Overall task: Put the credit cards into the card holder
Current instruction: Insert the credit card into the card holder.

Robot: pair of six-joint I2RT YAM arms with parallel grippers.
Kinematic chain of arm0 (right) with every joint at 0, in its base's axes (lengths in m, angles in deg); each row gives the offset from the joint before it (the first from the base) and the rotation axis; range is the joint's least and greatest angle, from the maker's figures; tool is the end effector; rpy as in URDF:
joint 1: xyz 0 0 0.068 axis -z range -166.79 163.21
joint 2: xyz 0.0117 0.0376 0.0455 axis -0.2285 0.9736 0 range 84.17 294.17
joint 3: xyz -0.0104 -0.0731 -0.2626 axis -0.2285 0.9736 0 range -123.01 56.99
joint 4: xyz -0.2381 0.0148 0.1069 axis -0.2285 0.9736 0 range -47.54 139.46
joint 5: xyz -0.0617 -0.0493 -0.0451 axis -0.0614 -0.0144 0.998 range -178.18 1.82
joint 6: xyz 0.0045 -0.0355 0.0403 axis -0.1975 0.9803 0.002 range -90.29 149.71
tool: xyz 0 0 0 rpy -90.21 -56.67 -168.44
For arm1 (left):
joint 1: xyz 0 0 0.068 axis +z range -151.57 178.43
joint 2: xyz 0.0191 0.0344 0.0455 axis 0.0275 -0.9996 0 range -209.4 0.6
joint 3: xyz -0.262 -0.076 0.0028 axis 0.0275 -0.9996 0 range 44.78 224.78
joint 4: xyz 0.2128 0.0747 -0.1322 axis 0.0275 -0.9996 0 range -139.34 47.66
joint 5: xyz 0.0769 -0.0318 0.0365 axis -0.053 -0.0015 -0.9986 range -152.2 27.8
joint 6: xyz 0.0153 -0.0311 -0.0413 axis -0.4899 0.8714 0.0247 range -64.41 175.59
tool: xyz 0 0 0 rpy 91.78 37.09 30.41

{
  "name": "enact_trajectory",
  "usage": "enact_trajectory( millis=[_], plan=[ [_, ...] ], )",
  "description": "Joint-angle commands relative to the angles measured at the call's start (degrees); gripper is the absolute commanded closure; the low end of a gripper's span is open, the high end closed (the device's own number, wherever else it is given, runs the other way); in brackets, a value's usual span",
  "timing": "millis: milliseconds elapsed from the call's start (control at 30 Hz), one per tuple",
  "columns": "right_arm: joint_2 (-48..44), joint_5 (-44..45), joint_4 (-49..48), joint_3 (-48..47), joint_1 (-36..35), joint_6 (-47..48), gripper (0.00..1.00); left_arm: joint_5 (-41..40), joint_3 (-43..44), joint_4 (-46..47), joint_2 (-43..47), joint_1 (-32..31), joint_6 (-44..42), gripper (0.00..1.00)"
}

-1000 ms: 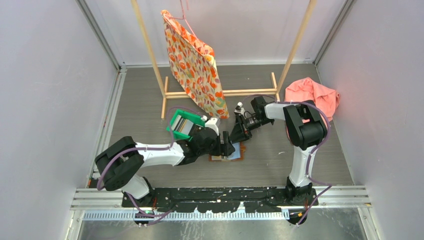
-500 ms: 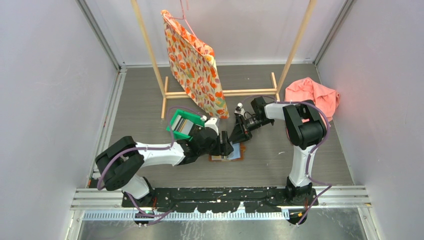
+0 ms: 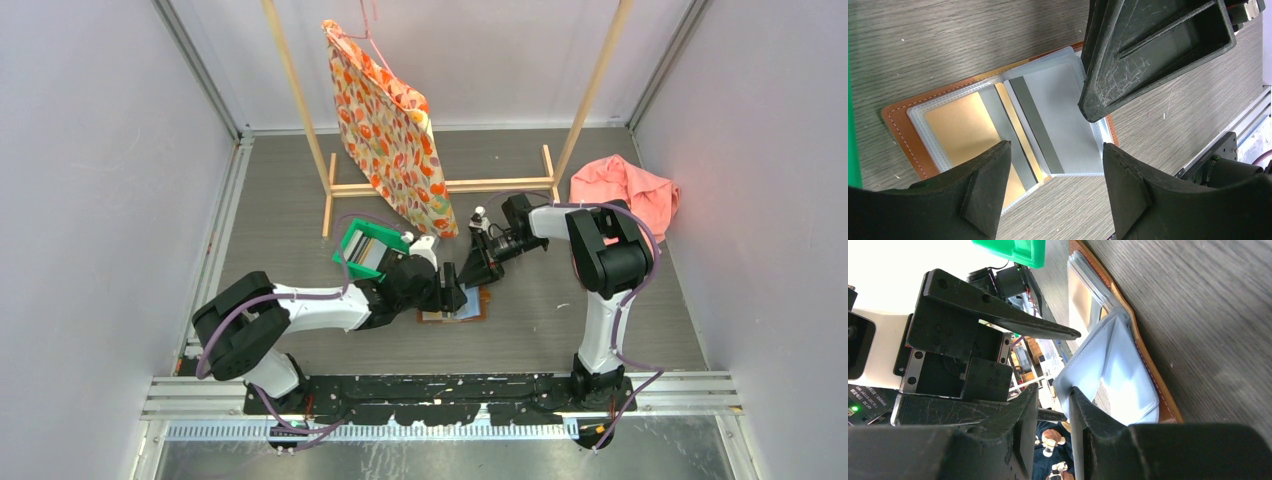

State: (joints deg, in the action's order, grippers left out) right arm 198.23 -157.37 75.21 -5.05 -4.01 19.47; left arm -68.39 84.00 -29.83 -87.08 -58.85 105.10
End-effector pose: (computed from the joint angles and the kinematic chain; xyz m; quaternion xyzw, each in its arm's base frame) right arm 0.3088 0.1306 0.1121 0.0758 -0.8192 -0.5599 0.0982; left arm 0.1683 -0.2547 0.1695 0.0357 0.8891 -0.3356 0.3092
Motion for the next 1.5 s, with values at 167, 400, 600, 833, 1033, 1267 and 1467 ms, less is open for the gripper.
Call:
enact_trajectory(
  millis=[167,400,600,833,1033,1267,1467],
  plan=[
    [0.09,-2.77,1.97,-1.92,-1.25,1.88,0.66,-0.92,2.15,-0.27,-1.35,-0.12,0.01,0.31],
    [0.22,-3.03,2.48,-2.11,-1.52,2.25,0.66,-1.76,2.76,-1.81,-1.73,-0.12,0.22,0.31],
    [0.45,-2.7,3.85,-2.63,-1.56,3.5,0.66,-4.0,2.15,-4.46,-0.01,-0.07,0.75,0.37],
    [0.49,-2.23,4.92,-3.08,-1.59,4.72,0.65,-4.11,0.79,-4.95,1.66,0.15,1.11,0.47],
    [0.7,-1.93,5.83,-3.49,-1.59,5.68,0.63,-4.13,0.51,-5.77,2.4,0.32,0.77,0.52],
    [1.04,3.02,5.06,-2.51,-1.76,5.15,0.64,-3.92,-1.02,-5.69,4.6,0.41,-0.16,0.5],
    [1.8,5.21,4.66,-2.57,-2.43,4.56,0.64,-3.24,-4.54,-2.0,6.9,0.62,-0.48,0.47]
  ],
)
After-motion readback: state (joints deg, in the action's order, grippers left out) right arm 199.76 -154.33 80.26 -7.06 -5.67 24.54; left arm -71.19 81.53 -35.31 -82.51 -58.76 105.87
